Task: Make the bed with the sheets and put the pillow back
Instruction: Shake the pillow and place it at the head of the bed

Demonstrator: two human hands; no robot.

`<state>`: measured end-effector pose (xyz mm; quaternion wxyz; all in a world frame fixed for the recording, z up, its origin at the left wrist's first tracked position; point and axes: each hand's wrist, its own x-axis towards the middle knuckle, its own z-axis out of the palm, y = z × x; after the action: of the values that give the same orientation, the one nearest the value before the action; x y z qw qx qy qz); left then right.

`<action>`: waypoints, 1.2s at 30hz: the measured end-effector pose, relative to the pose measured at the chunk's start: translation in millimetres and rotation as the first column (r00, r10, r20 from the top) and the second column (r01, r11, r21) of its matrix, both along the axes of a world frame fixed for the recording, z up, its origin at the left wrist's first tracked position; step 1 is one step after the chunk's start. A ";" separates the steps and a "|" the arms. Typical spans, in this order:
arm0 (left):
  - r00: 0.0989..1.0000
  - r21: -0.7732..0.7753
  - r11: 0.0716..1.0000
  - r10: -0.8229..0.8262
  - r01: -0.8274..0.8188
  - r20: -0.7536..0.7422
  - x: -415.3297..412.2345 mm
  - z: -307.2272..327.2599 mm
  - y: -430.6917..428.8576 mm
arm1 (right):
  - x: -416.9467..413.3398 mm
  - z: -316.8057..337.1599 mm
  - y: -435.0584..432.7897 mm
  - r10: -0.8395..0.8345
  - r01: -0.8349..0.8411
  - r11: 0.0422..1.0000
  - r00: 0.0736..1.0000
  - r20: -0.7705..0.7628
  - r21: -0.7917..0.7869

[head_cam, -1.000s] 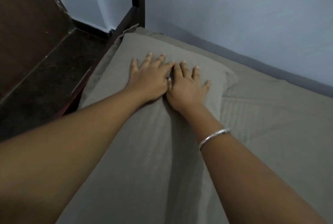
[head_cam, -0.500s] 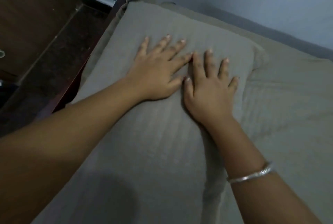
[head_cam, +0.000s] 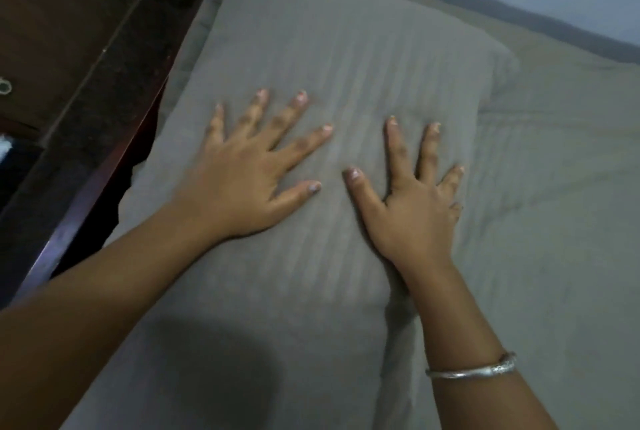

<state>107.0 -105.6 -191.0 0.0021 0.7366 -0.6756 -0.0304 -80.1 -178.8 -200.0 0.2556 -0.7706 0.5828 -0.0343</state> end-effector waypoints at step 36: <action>0.982 0.323 0.933 0.181 -0.156 -0.048 -397.1 -113.3 37.9 | -337.6 -119.1 84.3 0.290 -0.318 0.942 0.932 -0.220 -0.108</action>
<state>-290.2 -67.8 -304.3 -0.0880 0.7808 -0.5956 -0.1667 -417.7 -94.4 -319.0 0.1423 -0.8673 0.4751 0.0425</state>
